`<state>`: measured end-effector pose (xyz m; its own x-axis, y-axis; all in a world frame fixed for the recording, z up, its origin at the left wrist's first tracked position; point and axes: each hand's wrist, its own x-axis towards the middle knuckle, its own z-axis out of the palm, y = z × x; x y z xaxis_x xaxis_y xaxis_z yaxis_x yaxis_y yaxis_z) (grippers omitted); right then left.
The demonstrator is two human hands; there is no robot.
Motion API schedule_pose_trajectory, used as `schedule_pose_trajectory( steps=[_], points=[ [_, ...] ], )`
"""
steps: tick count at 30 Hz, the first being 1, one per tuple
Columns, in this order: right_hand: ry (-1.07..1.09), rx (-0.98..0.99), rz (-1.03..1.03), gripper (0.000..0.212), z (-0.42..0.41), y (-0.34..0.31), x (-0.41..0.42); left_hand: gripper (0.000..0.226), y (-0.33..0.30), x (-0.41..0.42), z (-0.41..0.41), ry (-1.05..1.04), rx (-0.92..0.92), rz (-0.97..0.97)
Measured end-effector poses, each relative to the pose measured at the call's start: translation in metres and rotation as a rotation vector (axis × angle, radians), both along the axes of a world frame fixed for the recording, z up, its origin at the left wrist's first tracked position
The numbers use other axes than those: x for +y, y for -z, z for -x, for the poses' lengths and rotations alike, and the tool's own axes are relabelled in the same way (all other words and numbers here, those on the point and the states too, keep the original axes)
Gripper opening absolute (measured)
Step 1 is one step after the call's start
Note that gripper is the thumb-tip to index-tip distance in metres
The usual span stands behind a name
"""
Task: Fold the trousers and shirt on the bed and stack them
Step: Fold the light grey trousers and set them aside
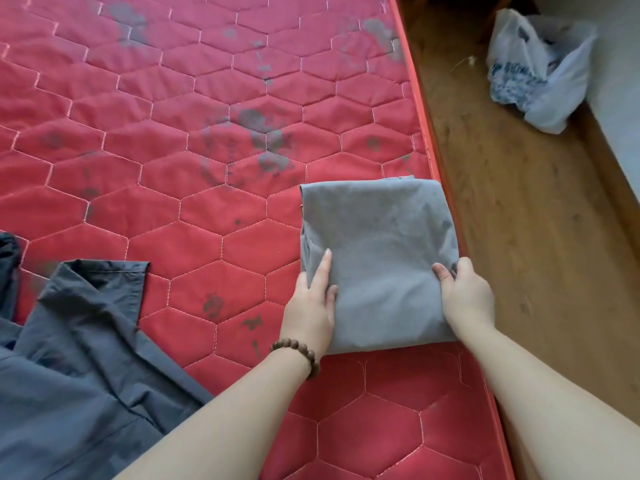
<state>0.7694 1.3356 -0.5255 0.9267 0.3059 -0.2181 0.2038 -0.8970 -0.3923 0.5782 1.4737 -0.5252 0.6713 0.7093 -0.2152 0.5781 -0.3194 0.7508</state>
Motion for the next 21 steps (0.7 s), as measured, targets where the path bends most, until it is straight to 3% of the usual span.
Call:
schedule_pose_trajectory(
  steps=[3,5,7,10,13,17,21],
  points=[
    [0.005,-0.122,0.112,0.036,0.002,-0.005,0.008,0.059,-0.008,0.000,-0.004,0.063,0.165,-0.052],
    [-0.085,-0.344,0.106,0.050,0.007,-0.012,0.015,0.063,-0.014,0.000,-0.003,0.055,0.320,-0.311],
    [-0.301,-0.473,0.051,0.052,0.017,-0.015,0.028,0.064,-0.020,0.005,-0.009,0.035,0.267,-0.546],
    [-0.693,-0.376,0.006,0.055,0.039,-0.009,0.060,0.057,-0.021,0.008,-0.038,0.235,0.120,-0.673],
    [-0.981,-0.290,0.224,0.062,0.043,0.010,0.078,0.061,-0.004,0.018,-0.063,0.452,0.274,-0.609],
    [-0.778,-0.387,0.325,0.068,0.005,0.020,0.081,0.074,0.022,0.056,-0.063,0.405,0.373,-0.692],
    [-0.556,-0.375,0.265,0.067,-0.010,0.032,0.082,0.078,0.035,0.054,-0.063,0.300,0.303,-0.663]
  ],
)
